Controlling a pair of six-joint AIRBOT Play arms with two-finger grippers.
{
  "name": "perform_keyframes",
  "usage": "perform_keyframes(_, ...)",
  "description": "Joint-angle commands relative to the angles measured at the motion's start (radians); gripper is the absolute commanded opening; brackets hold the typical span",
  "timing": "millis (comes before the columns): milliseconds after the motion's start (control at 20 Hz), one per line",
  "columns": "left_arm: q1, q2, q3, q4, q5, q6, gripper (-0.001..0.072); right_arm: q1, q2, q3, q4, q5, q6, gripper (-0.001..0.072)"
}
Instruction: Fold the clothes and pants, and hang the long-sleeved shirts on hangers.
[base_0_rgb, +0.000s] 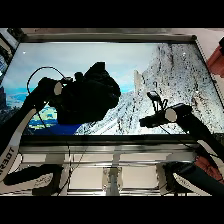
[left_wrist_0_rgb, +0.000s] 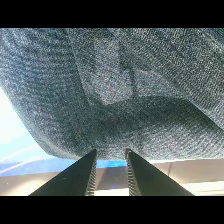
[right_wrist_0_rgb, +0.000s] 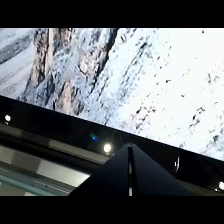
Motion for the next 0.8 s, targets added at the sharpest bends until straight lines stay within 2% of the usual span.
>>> perform_keyframes(0, 0.001, 0.0, 0.0, 0.0, 0.0, 0.0, 0.023, 0.0, 0.0, 0.0, 0.0, -0.125, 0.0, 0.0016)
perform_keyframes(100, 0.001, 0.0, 0.0, 0.0, 0.0, 0.0, 0.023, 0.001, 0.0, 0.0, 0.019, -0.209, -0.017, 0.0015)
perform_keyframes(200, 0.001, 0.0, 0.0, 0.0, 0.0, 0.0, 0.0231, 0.0, -0.004, 0.002, 0.073, -0.332, -0.13, 0.0016)
perform_keyframes(300, 0.001, 0.0, 0.0, 0.0, 0.0, 0.0, 0.023, 0.0, -0.047, 0.048, 0.115, -0.375, -0.238, 0.0016)
perform_keyframes(450, 0.001, 0.0, 0.0, 0.0, 0.0, 0.0, 0.0231, 0.0, -0.22, 0.24, 0.122, -0.323, -0.321, 0.0018)
perform_keyframes(500, 0.001, 0.0, 0.0, 0.0, 0.0, 0.0, 0.023, 0.0, -0.294, 0.328, 0.122, -0.277, -0.349, 0.006)
perform_keyframes(550, 0.001, 0.0, 0.0, 0.0, 0.0, 0.0, 0.023, 0.0, -0.362, 0.414, 0.122, -0.22, -0.372, 0.0147)
perform_keyframes(600, 0.001, 0.0, 0.0, 0.0, 0.0, 0.0, 0.023, 0.0, -0.424, 0.497, 0.122, -0.158, -0.394, 0.0189)
perform_keyframes(750, 0.002, -0.001, 0.0, 0.016, 0.015, 0.001, 0.023, -0.002, -0.541, 0.688, 0.122, -0.04, -0.435, 0.0203)
